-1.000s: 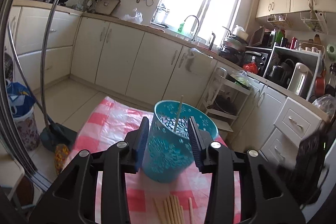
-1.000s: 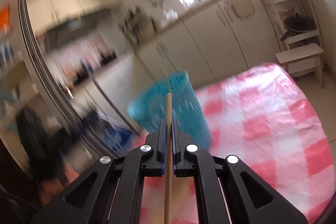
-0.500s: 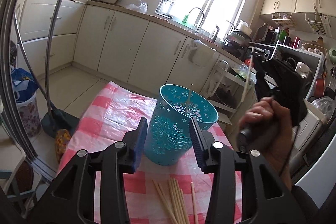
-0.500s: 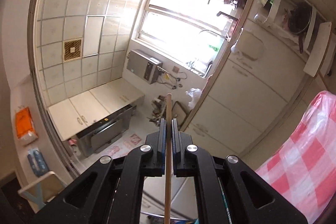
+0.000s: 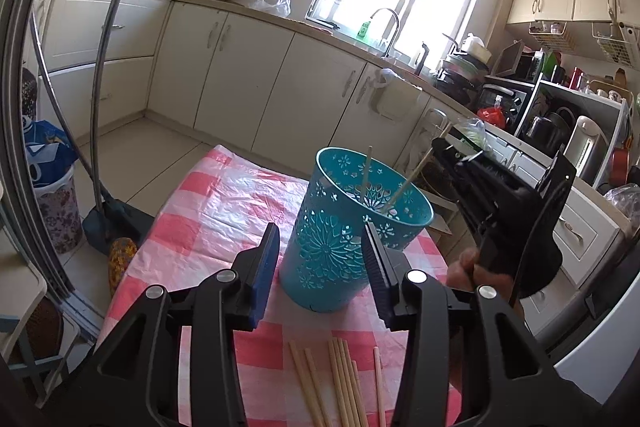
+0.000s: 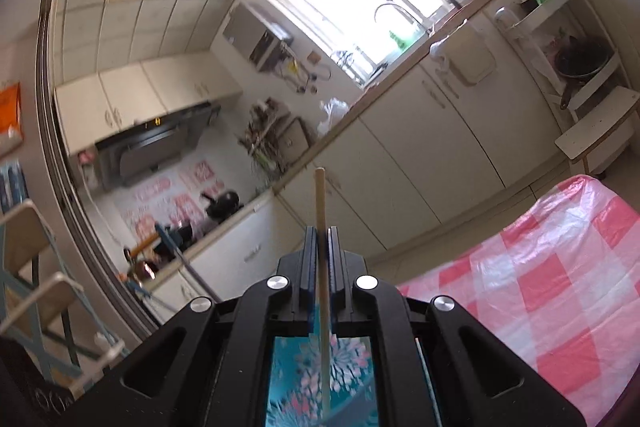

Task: Organize utensils
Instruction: 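Raise the held chopstick over the teal cup and open the right gripper, then move both grippers back down to the chopsticks on the cloth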

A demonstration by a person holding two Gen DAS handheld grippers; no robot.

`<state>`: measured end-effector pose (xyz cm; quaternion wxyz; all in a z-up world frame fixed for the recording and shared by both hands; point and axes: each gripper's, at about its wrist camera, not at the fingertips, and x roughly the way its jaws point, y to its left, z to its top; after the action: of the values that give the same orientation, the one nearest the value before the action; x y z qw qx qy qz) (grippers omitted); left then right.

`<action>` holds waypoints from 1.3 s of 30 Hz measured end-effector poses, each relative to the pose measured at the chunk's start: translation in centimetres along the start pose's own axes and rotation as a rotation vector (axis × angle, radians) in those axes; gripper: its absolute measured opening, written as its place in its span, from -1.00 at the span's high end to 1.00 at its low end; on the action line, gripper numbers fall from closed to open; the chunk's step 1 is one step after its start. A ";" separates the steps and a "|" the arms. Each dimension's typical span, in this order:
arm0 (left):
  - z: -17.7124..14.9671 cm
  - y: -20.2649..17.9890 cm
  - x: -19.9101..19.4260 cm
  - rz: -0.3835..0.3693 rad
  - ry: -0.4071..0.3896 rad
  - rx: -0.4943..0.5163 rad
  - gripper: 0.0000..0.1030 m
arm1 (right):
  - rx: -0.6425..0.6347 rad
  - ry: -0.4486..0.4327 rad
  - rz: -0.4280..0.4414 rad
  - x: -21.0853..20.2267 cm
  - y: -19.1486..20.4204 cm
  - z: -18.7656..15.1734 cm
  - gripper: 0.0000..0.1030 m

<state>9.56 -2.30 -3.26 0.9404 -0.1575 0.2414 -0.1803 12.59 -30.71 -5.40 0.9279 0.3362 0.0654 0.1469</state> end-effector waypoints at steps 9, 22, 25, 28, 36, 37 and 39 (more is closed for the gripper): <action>-0.7 -1.1 -0.9 0.007 0.012 0.019 0.16 | -0.092 0.128 -0.016 -2.5 0.8 -2.3 0.71; -1.0 -1.2 -1.8 0.013 0.025 0.033 0.11 | -0.133 0.219 -0.010 -8.4 2.8 -3.4 0.45; -1.1 -1.2 -1.8 0.014 0.030 0.034 0.09 | -0.110 0.247 0.072 -10.5 3.9 -3.5 0.35; -1.2 -1.2 -1.8 0.022 0.043 0.041 0.08 | -0.044 0.323 0.246 -12.3 5.1 -3.8 0.11; -3.8 -0.6 1.3 0.113 0.248 0.098 0.01 | -0.187 0.499 -0.096 -14.3 5.2 -7.0 -0.11; -4.4 -0.5 1.9 0.120 0.281 0.106 0.01 | -0.198 0.538 -0.165 -13.8 4.5 -7.8 -0.01; -5.5 -0.5 2.8 0.137 0.325 0.131 0.01 | -0.206 0.608 -0.259 -12.8 3.6 -9.1 0.29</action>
<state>8.93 -5.09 -8.80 0.9074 -0.0481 0.3880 -0.1540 -2.34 -26.60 -9.78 0.9060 0.1704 0.3661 0.1272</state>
